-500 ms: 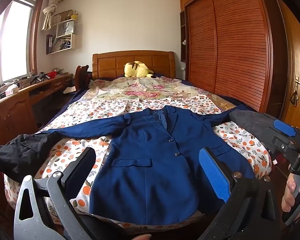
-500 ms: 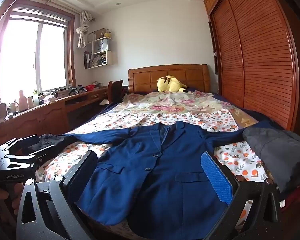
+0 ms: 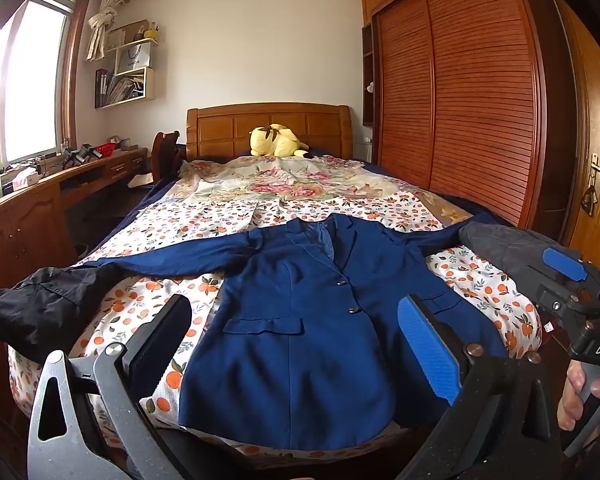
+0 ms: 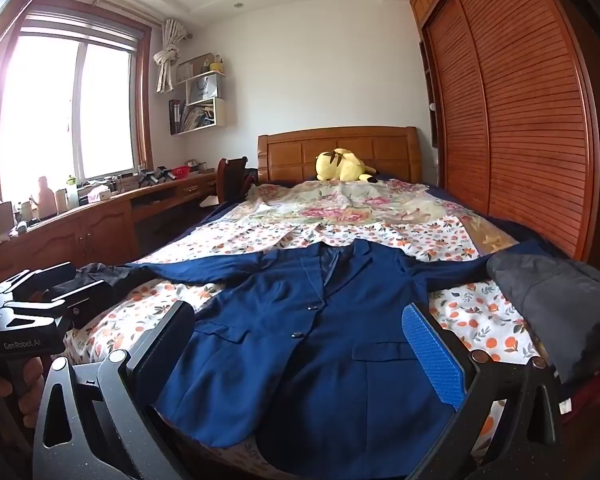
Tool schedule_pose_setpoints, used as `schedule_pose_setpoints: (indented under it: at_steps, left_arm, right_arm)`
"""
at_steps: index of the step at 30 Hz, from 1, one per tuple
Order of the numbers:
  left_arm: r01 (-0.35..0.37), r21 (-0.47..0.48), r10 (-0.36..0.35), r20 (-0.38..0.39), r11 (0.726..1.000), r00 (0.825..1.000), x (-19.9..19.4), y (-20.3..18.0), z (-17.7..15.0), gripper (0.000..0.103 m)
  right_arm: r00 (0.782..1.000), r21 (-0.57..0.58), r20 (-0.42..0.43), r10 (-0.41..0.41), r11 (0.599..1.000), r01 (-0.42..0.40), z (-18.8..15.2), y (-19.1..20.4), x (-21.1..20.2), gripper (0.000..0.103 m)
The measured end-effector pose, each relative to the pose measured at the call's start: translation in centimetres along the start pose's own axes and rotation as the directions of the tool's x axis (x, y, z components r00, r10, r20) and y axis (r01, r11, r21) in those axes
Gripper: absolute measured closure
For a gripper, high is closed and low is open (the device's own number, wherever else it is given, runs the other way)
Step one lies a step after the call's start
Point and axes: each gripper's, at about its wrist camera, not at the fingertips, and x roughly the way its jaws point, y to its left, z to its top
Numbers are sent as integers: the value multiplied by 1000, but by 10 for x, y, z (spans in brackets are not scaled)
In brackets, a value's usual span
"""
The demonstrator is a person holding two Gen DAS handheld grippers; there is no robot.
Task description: Fold large clothes
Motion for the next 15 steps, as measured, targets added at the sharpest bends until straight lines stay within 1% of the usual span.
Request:
schedule_pose_setpoints:
  at_steps: [15]
  left_arm:
    - [-3,-3,3,1,1000,1000,0,2,1,0]
  right_arm:
    - [1000,4,-5,-3,1000,3,-5,4,2,0]
